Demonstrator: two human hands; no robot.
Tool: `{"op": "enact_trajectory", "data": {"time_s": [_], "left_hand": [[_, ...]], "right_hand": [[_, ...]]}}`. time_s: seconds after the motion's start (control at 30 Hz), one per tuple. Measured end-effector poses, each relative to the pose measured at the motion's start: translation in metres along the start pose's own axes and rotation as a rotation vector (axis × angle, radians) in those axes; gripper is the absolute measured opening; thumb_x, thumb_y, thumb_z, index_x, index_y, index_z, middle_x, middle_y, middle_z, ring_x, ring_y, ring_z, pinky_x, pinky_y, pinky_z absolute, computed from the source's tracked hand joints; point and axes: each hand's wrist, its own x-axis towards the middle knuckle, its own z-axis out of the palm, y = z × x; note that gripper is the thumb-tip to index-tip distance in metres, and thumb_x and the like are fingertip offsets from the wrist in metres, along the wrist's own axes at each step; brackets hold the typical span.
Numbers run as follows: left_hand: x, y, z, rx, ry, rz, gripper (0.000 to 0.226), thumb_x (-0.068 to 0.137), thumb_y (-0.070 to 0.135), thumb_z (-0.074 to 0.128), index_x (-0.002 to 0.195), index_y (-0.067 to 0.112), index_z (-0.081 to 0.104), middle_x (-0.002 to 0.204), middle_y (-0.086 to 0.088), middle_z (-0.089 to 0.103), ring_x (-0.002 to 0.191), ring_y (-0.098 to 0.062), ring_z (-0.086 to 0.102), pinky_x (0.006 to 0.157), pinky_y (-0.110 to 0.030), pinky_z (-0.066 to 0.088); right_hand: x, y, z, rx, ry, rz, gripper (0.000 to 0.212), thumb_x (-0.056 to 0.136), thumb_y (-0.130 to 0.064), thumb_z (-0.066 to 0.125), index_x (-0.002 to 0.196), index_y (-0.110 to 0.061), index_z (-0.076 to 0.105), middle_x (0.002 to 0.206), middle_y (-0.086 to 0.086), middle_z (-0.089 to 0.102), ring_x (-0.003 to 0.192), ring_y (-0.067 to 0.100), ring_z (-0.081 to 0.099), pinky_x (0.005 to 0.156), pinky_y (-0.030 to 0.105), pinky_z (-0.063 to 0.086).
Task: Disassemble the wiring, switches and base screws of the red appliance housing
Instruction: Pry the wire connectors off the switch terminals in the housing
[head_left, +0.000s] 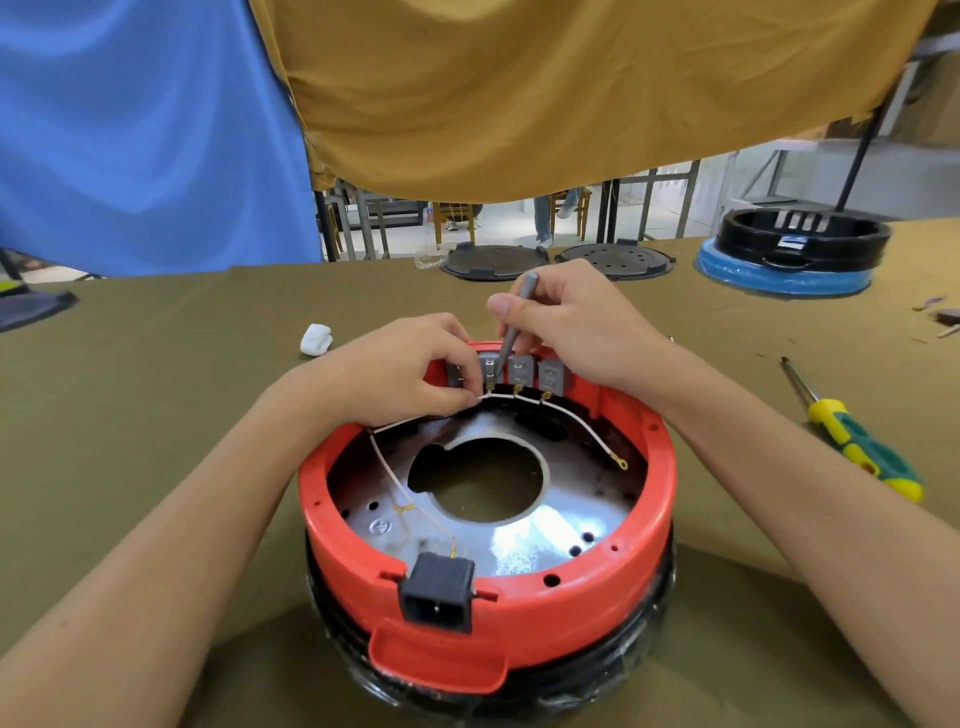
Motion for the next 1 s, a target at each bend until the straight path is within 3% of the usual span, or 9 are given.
{"op": "enact_trajectory", "data": {"time_s": [0.13,0.27,0.4,0.5,0.57,0.7,0.83,1.0], "left_hand": [[0.0,0.0,0.0,-0.004,-0.011,-0.018,0.013,0.086,0.029,0.072,0.082,0.041,0.069,0.107,0.015,0.053,0.096,0.002,0.055,0.087,-0.012,0.038],[0.0,0.0,0.0,-0.01,-0.007,-0.021,0.012,0.085,0.03,0.072,0.081,0.042,0.069,0.107,0.016,0.053,0.095,0.002,0.055,0.086,-0.013,0.038],[0.0,0.0,0.0,-0.01,-0.007,-0.017,0.013,0.086,0.03,0.072,0.081,0.042,0.069,0.103,0.019,0.051,0.095,0.002,0.055,0.089,-0.02,0.04],[0.0,0.0,0.0,-0.01,-0.007,-0.02,0.009,0.086,0.031,0.072,0.084,0.039,0.071,0.106,0.018,0.053,0.096,0.002,0.056,0.09,-0.023,0.04],[-0.001,-0.001,0.001,-0.007,-0.006,-0.021,0.009,0.086,0.03,0.072,0.084,0.039,0.072,0.109,0.015,0.054,0.098,0.001,0.057,0.089,-0.02,0.039],[-0.001,0.0,0.0,-0.011,-0.016,-0.026,0.009,0.086,0.029,0.073,0.084,0.038,0.072,0.11,0.014,0.054,0.097,0.002,0.056,0.087,-0.01,0.037],[0.0,0.0,0.0,-0.007,-0.021,-0.025,0.008,0.086,0.029,0.072,0.085,0.036,0.072,0.109,0.015,0.053,0.097,0.002,0.056,0.088,-0.012,0.038],[-0.001,-0.001,0.0,-0.013,-0.021,-0.02,0.008,0.086,0.029,0.073,0.085,0.037,0.072,0.109,0.014,0.053,0.098,0.002,0.055,0.086,-0.007,0.036]], "right_hand": [[-0.001,0.001,0.0,0.006,0.008,0.029,0.031,0.097,-0.033,0.063,0.075,-0.012,0.07,0.059,-0.001,0.069,0.057,0.006,0.064,0.068,0.028,0.05],[-0.008,-0.004,0.001,-0.107,0.032,-0.062,0.028,0.096,-0.034,0.065,0.076,-0.015,0.069,0.066,0.0,0.071,0.064,0.017,0.068,0.067,0.036,0.055],[-0.014,-0.011,-0.001,-0.213,-0.008,-0.207,0.026,0.093,-0.031,0.069,0.075,-0.012,0.071,0.055,-0.007,0.06,0.048,0.009,0.048,0.052,0.023,0.04],[-0.016,-0.01,-0.008,-0.262,-0.088,-0.22,0.019,0.091,-0.03,0.071,0.08,-0.015,0.076,0.066,0.002,0.07,0.061,0.022,0.062,0.063,0.037,0.049],[-0.016,-0.007,-0.014,-0.197,-0.099,-0.204,0.014,0.09,-0.025,0.073,0.083,-0.014,0.078,0.072,0.004,0.073,0.068,0.027,0.066,0.065,0.039,0.051],[-0.015,-0.002,-0.012,-0.071,-0.048,-0.114,0.019,0.094,-0.022,0.069,0.082,-0.008,0.076,0.07,0.004,0.073,0.056,0.015,0.06,0.06,0.032,0.048],[-0.011,-0.003,-0.008,-0.022,-0.025,-0.034,0.024,0.096,-0.025,0.066,0.083,-0.005,0.073,0.076,0.012,0.074,0.076,0.029,0.07,0.082,0.045,0.055],[-0.009,-0.003,-0.005,0.005,-0.005,0.021,0.031,0.098,-0.029,0.064,0.084,-0.002,0.071,0.071,0.009,0.074,0.069,0.02,0.069,0.086,0.047,0.055]]}}
